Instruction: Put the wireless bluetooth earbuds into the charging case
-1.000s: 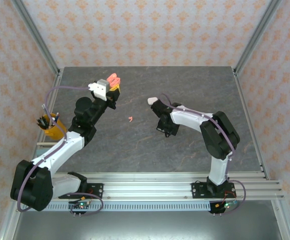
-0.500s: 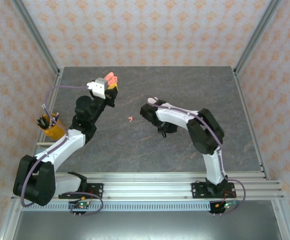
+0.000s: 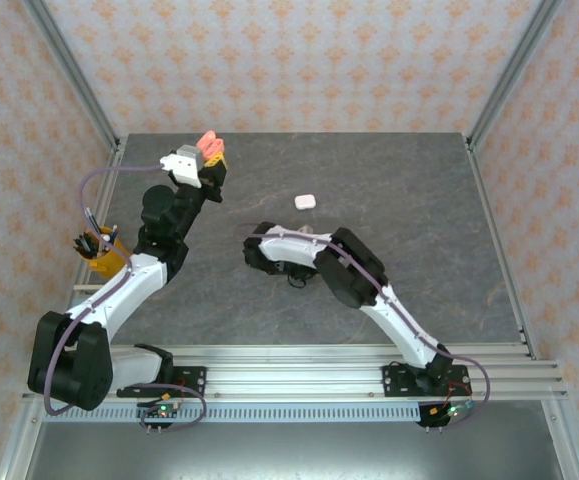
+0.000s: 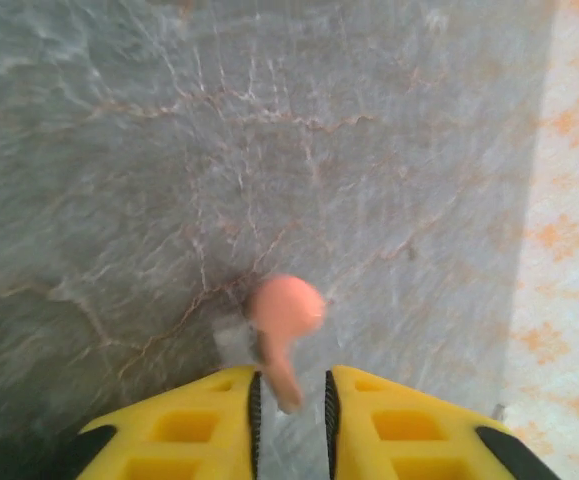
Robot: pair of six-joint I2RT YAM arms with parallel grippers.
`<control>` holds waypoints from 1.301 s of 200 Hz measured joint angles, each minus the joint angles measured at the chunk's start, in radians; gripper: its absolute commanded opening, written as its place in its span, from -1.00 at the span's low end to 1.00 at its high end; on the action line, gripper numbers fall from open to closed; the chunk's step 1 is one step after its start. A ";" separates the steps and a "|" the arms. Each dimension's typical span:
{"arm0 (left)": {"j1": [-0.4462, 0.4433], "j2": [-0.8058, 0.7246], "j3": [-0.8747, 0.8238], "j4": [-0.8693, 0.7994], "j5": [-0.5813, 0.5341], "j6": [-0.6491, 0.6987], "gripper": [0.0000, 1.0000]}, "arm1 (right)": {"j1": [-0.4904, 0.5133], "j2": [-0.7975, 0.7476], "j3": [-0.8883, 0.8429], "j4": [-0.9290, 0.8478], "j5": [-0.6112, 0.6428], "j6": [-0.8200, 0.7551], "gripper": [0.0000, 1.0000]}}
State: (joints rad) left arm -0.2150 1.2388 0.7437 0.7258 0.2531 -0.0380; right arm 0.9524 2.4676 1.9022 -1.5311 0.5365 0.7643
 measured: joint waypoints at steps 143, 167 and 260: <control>0.000 -0.002 0.023 -0.032 0.019 -0.015 -1.00 | -0.159 -0.534 -0.296 0.407 -0.332 -0.097 -0.17; 0.000 -0.021 0.023 -0.079 0.027 -0.014 -1.00 | -0.212 -0.552 -0.413 0.565 -0.467 -0.155 -0.23; 0.000 -0.066 0.022 -0.147 0.038 -0.014 -1.00 | -0.220 -0.550 -0.531 0.752 -0.628 -0.221 -0.28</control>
State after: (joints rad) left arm -0.2150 1.1728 0.7654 0.5789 0.2913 -0.0521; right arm 0.7319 1.9171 1.3712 -0.7795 -0.0910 0.5430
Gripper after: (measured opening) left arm 0.236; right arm 0.354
